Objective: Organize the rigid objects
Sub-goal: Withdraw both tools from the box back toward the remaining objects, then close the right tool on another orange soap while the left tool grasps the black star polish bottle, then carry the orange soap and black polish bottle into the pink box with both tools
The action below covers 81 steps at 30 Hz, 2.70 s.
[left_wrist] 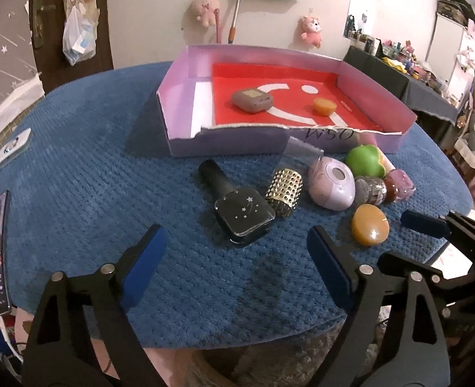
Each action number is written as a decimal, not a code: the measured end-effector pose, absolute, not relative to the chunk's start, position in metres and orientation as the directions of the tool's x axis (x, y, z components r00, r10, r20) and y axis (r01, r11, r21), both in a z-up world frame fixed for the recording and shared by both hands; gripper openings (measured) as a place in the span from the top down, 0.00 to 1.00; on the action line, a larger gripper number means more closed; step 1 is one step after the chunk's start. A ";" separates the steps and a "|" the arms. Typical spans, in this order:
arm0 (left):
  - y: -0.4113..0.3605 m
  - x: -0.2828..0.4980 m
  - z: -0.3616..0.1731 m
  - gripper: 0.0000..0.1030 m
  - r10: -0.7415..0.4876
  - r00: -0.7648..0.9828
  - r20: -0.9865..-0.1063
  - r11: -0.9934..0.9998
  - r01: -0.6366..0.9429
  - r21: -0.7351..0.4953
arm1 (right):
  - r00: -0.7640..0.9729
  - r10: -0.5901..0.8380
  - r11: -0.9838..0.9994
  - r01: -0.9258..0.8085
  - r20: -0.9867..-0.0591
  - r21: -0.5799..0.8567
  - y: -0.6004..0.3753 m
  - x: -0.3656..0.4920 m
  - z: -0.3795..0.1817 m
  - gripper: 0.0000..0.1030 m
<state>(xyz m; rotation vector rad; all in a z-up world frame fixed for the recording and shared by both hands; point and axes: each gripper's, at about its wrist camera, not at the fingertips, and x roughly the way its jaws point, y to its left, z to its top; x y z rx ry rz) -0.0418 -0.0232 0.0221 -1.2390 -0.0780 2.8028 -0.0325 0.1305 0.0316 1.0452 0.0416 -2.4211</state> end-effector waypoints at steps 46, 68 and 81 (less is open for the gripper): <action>-0.029 -0.056 0.011 0.63 0.041 -0.695 -0.717 -0.993 0.050 -0.105 | -0.634 -0.441 -0.866 0.487 -0.635 0.115 0.109 -0.039 0.026 0.62; -0.021 -0.039 0.047 0.64 0.110 -0.749 -0.654 -0.990 -0.027 -0.136 | -0.609 -0.543 -0.823 0.522 -0.577 0.223 0.124 -0.050 0.064 0.62; -0.007 -0.050 0.064 0.64 0.162 -0.761 -0.628 -0.986 -0.096 -0.138 | -0.627 -0.543 -0.824 0.528 -0.558 0.208 0.136 -0.069 0.086 0.62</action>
